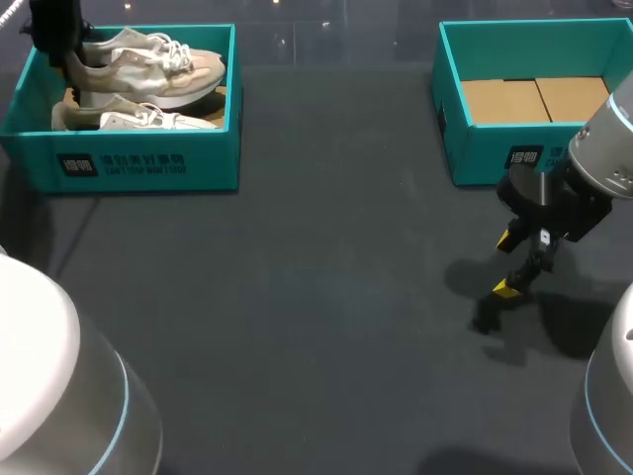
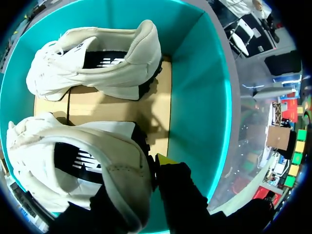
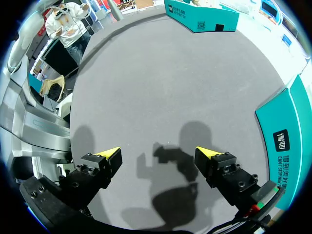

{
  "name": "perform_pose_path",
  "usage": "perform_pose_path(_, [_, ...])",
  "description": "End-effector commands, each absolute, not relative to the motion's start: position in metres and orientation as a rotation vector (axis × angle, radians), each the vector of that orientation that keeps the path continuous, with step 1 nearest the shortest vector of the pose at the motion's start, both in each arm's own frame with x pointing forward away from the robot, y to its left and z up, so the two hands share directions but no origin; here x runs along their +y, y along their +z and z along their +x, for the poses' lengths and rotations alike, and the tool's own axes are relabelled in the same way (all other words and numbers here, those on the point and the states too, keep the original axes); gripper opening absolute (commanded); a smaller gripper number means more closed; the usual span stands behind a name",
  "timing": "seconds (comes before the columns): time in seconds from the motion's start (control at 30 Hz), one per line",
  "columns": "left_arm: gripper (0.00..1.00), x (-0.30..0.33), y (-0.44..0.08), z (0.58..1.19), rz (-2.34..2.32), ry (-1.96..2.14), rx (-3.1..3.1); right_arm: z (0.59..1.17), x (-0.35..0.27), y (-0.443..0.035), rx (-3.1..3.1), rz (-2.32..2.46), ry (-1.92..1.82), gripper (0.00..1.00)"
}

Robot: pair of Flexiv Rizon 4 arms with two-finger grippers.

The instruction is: Take the shoe out of the shoebox, open the shoe tongue, remove and reinsert the insole, then place the shoe into the shoebox

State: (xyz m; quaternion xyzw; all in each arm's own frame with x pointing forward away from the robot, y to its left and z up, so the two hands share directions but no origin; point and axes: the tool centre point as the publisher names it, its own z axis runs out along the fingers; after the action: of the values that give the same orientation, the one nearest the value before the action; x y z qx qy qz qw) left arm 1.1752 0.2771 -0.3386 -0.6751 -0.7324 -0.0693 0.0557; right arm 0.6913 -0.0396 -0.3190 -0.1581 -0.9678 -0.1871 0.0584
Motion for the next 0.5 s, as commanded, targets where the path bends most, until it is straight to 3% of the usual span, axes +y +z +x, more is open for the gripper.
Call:
perform_pose_path(0.03, [0.00, 0.276, -0.349, 1.185, -2.031, -0.220, -2.222, 0.691, -0.039, -0.319, -2.934, -0.479, -0.565, 1.00])
perform_pose_path(0.5, [0.00, 0.276, -0.368, 1.206, -2.011, -0.249, -2.198, 0.691, -0.039, -0.319, -2.934, -0.479, -0.565, 1.00])
